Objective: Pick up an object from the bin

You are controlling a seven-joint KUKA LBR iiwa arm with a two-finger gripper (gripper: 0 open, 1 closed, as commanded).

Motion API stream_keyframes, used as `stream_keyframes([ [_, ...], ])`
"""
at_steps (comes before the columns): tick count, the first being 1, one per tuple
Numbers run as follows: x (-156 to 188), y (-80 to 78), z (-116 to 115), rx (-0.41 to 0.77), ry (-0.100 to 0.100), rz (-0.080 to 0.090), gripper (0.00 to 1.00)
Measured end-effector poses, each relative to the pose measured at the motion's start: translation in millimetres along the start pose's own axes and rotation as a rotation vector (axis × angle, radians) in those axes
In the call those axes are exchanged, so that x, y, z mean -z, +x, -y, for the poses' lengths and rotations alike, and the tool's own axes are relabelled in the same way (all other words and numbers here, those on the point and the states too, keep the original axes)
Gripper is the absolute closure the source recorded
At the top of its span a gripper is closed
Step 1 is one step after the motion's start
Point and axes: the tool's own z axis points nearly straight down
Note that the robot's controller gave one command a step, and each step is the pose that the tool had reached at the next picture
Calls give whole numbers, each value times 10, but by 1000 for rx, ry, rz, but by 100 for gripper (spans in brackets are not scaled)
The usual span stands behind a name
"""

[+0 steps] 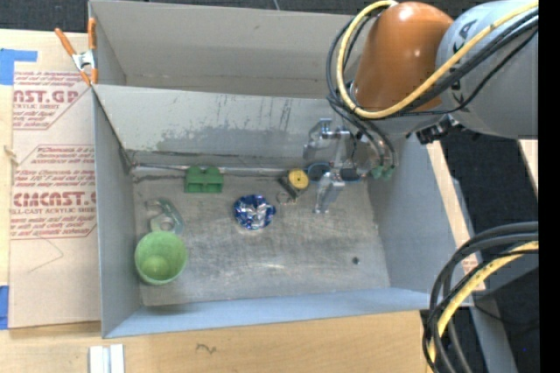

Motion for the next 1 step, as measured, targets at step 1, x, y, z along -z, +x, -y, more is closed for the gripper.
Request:
stream_keyframes([
  [1, -363, 82, -677, 15, -4, -4, 0],
])
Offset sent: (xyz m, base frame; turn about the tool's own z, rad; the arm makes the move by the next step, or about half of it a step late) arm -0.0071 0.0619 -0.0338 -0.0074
